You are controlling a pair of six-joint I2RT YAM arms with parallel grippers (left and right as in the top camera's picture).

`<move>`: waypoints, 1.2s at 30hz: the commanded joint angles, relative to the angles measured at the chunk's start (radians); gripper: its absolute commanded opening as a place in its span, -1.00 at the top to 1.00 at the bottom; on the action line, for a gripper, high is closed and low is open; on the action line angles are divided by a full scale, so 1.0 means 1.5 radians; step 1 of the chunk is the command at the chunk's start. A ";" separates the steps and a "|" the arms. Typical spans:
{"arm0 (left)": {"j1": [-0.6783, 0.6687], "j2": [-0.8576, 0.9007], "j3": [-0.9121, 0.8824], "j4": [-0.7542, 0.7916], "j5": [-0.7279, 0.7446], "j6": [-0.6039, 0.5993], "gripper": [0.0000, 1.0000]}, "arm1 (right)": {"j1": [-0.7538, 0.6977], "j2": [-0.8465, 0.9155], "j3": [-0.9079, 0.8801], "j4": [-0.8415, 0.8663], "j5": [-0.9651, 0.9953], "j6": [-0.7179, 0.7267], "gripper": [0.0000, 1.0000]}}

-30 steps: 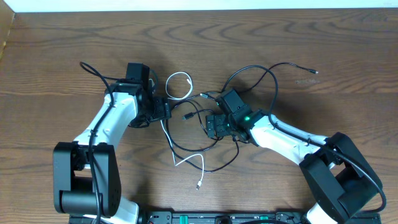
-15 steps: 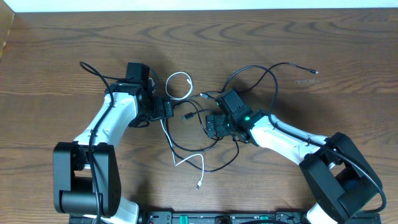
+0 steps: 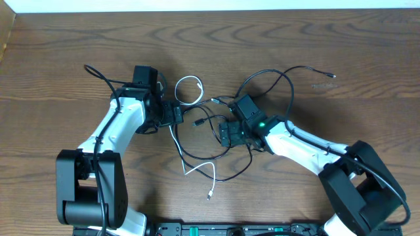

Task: Untangle cables

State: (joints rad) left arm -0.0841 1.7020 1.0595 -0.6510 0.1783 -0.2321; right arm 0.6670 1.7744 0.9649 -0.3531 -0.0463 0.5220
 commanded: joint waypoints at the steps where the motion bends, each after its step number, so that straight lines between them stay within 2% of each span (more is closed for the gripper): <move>1: 0.002 0.003 -0.006 -0.001 0.001 0.004 -0.96 | -0.008 -0.075 -0.018 -0.057 0.082 -0.004 -0.98; 7: 0.002 0.003 -0.006 0.001 0.001 0.004 -0.96 | -0.006 -0.154 -0.018 -0.092 0.153 -0.005 -0.99; 26: 0.002 0.003 -0.006 0.001 0.001 0.004 -0.96 | -0.033 -0.078 -0.019 -0.068 0.222 0.016 -0.99; 36: 0.002 0.008 -0.006 0.002 0.001 0.004 -0.86 | -0.060 -0.040 -0.019 -0.058 0.218 0.056 -0.98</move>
State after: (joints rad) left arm -0.0841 1.7020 1.0595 -0.6468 0.1783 -0.2321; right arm 0.5808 1.7084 0.9356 -0.4477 0.2634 0.5747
